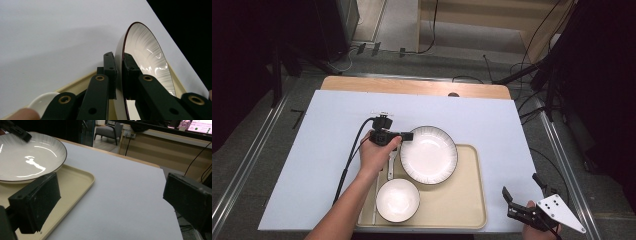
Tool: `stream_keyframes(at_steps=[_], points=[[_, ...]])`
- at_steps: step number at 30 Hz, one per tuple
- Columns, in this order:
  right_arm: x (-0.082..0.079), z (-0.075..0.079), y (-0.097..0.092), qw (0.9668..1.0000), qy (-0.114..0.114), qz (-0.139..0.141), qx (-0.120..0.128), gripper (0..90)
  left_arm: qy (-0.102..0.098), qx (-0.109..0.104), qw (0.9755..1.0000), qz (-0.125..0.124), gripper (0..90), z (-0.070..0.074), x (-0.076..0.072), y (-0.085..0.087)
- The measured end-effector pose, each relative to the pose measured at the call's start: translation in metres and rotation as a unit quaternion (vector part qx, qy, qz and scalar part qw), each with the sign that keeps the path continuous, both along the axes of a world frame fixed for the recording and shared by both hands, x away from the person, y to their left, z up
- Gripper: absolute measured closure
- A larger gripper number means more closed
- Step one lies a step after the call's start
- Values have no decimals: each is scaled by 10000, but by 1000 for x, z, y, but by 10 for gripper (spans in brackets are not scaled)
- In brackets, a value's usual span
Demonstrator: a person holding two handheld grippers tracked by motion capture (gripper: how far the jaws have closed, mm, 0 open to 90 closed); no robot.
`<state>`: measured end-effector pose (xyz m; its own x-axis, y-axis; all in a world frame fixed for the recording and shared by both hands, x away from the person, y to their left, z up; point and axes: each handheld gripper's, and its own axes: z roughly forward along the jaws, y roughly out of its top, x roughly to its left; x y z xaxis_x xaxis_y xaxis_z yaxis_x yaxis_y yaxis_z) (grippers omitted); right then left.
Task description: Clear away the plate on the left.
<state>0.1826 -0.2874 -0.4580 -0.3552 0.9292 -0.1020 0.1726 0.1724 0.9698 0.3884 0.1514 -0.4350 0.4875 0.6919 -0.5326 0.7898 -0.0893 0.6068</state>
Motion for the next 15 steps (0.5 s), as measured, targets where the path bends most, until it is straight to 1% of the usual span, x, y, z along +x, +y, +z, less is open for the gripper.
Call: stream_keyframes(at_steps=[5, 6, 8, 11, 13, 14, 15], points=[[1, 0, -1, 10000, -17, -19, -9, 14, 122, -5, 9998, -137, 840, -6, 2, -6], [0, 0, -1, 10000, -6, -31, 5, 14, 136, 11, 9998, -131, 840, -7, 3, -7], [0, 0, -1, 10000, -6, -29, 2, 14, 201, -39, 9997, -113, 840, -9, 4, -7], [1, 0, -1, 10000, -1, -23, -3, 14, 244, -52, 9996, -154, 842, -12, 5, -9], [1, 0, -1, 10000, -4, -28, -7, 14, 259, 17, 9994, -208, 845, -14, 5, -12], [0, 0, -2, 10000, -7, -28, -7, 14, 246, 14, 9995, -207, 846, -14, 4, -13], [0, 0, -2, 10000, 3, -28, 4, 14, 221, 64, 9995, -223, 846, -14, 4, -13]])
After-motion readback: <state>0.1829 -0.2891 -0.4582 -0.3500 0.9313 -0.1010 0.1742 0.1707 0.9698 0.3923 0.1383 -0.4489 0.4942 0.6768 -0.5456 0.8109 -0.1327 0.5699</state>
